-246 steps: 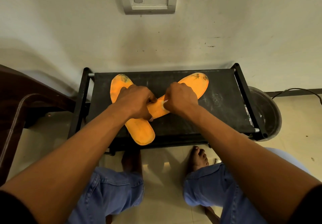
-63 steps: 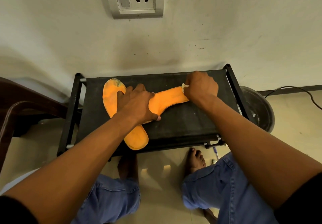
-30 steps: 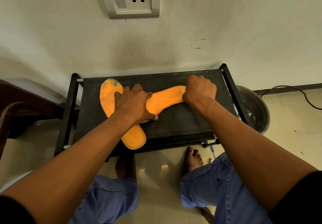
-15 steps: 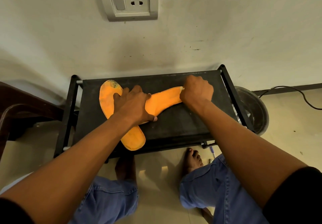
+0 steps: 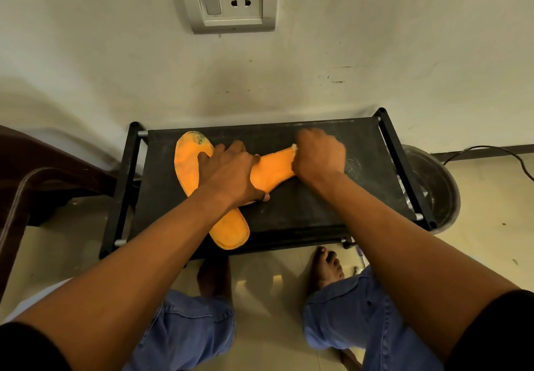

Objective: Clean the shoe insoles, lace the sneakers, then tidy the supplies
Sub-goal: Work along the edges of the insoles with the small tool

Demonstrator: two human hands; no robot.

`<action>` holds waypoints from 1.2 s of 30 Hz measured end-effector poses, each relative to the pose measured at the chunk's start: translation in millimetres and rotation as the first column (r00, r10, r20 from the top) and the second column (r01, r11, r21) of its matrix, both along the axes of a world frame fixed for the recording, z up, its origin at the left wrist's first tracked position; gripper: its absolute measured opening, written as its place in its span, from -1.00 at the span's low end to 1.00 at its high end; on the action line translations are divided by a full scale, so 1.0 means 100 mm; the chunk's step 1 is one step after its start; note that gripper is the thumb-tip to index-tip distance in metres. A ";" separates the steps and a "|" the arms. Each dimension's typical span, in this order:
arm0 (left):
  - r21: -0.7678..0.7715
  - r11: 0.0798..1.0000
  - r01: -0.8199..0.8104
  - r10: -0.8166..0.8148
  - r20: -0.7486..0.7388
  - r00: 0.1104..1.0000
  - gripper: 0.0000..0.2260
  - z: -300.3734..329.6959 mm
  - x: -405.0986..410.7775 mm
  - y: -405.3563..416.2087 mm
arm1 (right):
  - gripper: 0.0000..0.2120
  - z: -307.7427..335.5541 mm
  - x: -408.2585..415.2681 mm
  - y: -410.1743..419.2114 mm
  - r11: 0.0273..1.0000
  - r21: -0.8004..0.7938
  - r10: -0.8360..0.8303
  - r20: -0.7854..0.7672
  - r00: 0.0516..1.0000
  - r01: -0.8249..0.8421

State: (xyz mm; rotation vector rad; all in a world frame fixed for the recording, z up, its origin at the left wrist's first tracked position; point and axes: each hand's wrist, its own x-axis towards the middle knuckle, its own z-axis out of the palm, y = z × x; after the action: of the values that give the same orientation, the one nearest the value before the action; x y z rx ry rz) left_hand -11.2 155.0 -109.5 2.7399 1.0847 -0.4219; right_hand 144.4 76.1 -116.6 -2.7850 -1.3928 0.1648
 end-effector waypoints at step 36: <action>-0.047 0.999 -0.014 0.013 -0.025 1.000 -0.21 0.02 0.00 0.00 | -0.77 0.10 -0.16 0.00 0.986 -0.075 0.146 -0.073 0.987 -0.151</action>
State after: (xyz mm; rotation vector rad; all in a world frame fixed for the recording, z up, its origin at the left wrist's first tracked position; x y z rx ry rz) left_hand -11.1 154.7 -107.2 2.6918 1.0844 -0.4745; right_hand 128.0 75.7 -106.9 -2.7078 -1.6122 0.3209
